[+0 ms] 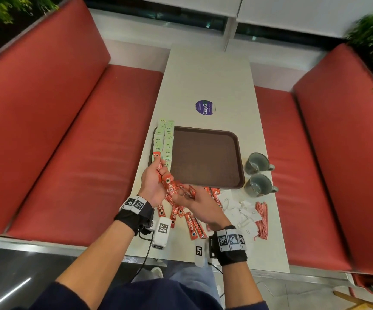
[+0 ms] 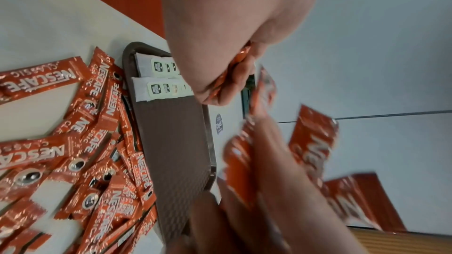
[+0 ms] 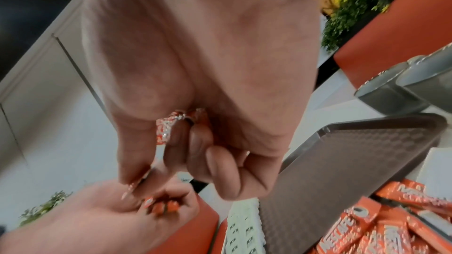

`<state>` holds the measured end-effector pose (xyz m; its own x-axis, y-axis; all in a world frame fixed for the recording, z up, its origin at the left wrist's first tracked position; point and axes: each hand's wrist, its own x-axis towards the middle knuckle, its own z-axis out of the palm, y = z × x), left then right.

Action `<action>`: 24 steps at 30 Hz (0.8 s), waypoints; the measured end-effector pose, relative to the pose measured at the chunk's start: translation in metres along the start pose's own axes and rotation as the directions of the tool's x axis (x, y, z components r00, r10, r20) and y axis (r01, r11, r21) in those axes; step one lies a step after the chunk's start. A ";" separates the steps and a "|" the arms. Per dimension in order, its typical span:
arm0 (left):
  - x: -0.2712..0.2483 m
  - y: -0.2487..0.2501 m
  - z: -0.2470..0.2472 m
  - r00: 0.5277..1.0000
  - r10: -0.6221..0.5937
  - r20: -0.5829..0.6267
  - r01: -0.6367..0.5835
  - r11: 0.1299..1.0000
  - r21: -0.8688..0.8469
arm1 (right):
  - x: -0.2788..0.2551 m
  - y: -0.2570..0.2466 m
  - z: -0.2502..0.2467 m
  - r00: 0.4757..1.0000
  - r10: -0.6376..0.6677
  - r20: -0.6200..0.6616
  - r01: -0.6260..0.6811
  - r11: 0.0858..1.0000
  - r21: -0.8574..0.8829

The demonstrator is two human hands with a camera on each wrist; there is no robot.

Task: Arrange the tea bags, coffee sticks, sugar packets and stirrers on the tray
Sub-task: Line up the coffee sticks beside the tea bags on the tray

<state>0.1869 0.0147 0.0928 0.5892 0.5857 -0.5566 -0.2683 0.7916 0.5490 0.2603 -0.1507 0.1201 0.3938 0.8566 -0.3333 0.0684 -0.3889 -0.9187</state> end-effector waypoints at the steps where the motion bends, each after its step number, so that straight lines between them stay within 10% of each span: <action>1: -0.002 0.003 0.001 1.000 -0.003 0.002 0.003 1.000 0.004 | -0.001 -0.001 -0.005 1.000 -0.014 -0.026 0.014 1.000 0.013; 8: -0.017 -0.015 0.014 0.985 -0.070 0.156 0.041 0.983 0.180 | 0.012 -0.012 0.006 0.945 -0.040 -0.326 0.034 0.999 -0.025; 17: -0.020 -0.006 0.004 0.974 0.045 0.223 -0.132 0.911 0.392 | 0.014 0.001 0.000 0.961 0.220 -0.166 -0.160 0.936 0.313; 24: -0.035 -0.004 0.002 0.913 -0.059 0.403 -0.258 0.682 0.685 | 0.010 -0.010 -0.001 0.980 0.184 0.074 -0.198 0.888 0.415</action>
<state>0.1690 -0.0097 0.1112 0.8609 0.4185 -0.2894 0.1869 0.2690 0.9448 0.2642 -0.1389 0.1263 0.3311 0.7928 -0.5117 -0.3980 -0.3744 -0.8375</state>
